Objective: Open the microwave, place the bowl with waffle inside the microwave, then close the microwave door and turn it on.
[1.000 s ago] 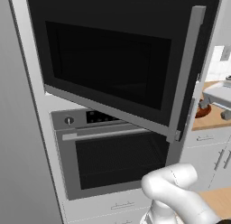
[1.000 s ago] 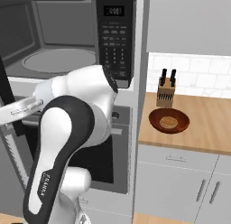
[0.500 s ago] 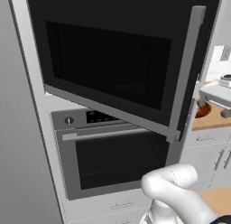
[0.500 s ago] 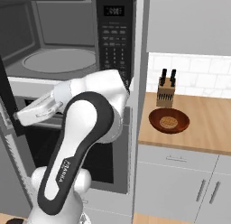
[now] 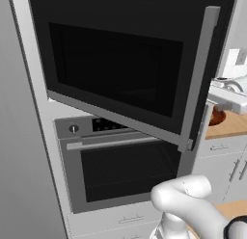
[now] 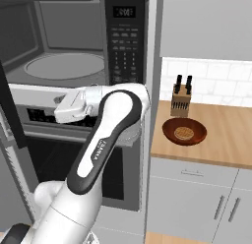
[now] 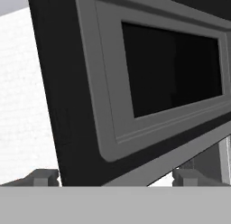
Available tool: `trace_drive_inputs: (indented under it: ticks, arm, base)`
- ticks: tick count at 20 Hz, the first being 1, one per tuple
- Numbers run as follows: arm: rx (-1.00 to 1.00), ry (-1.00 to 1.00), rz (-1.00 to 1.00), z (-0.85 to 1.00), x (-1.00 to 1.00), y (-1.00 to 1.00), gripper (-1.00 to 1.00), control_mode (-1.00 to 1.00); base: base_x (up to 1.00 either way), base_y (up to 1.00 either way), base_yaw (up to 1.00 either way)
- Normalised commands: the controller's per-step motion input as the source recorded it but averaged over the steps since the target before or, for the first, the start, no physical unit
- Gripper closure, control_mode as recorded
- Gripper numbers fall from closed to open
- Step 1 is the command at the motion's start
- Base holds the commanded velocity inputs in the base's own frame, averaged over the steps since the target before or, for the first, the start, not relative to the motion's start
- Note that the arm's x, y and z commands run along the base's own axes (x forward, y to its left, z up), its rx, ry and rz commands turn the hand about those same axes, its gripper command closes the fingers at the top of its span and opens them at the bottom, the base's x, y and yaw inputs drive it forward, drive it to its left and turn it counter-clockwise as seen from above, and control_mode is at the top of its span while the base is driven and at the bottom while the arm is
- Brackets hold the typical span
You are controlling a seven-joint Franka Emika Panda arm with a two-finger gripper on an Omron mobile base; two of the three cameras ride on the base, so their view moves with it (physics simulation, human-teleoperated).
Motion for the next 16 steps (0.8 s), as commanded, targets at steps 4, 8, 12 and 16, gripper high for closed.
trace_drive_inputs:
  ticks: [4, 8, 12, 16]
  arm:
    - [0.01, -0.03, -0.03, -0.03, 0.00, 0.39, -1.00, -1.00]
    - [0.00, -0.09, -0.13, 0.00, -0.14, 0.71, -1.00, -1.00]
    - [0.00, -0.07, -0.18, 0.00, -0.14, 0.83, -1.00, -1.00]
    - [0.00, -0.15, -0.08, 0.09, -0.53, 0.52, -1.00, -1.00]
  base:
    - [0.00, 0.00, 0.00]
    - [0.00, 0.00, 0.00]
    - [0.00, 0.00, 0.00]
    - [0.00, 0.00, 0.00]
